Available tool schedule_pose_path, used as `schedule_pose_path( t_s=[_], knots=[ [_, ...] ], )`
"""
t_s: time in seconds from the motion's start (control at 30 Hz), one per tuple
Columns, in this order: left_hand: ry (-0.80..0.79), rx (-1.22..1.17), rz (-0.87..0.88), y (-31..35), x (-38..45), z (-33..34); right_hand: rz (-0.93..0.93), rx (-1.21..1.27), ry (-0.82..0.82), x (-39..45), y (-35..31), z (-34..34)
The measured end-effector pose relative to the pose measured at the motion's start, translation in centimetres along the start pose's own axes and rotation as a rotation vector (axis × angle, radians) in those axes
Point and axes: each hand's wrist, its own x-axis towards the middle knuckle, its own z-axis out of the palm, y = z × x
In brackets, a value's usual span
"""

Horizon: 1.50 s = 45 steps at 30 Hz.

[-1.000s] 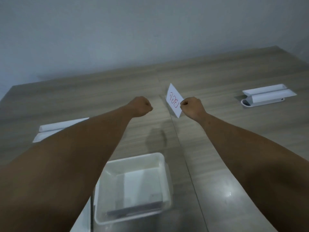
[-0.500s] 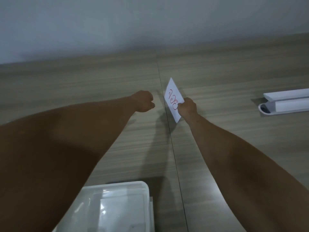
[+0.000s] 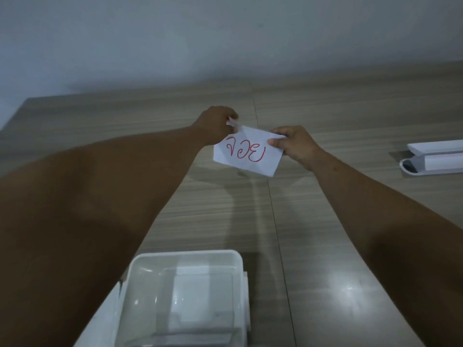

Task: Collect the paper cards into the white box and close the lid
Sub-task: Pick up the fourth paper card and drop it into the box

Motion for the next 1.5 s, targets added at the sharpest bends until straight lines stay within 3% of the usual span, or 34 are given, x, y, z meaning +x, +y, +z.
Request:
schedule_pose_path(
  t_s=[0.3, 0.57, 0.73, 1.07, 1.23, 1.5],
  knots=[
    [0.027, -0.076, 0.001, -2.1, -11.8, -5.9, -0.067, -0.035, 0.031, -8.1, -7.4, 3.8],
    [0.031, -0.076, -0.013, -4.2, -23.1, -7.3, -0.145, -0.207, -0.061, -17.9, -10.8, 8.4],
    [-0.009, -0.093, -0.044, -6.1, -30.1, -5.2, -0.117, -0.259, -0.094, -23.4, -9.4, 12.4],
    [-0.176, -0.087, -0.041, -9.0, -39.6, 2.4, -0.083, -0.624, -0.051, -33.6, -3.5, 19.3],
    [-0.245, -0.105, -0.026, -9.4, -41.5, 5.9, -0.075, -0.652, -0.052, -35.8, 0.4, 20.3],
    [-0.302, -0.027, -0.042, -10.1, -41.2, 8.0, -0.047, -0.784, -0.237, -35.1, 1.6, 20.7]
  ],
)
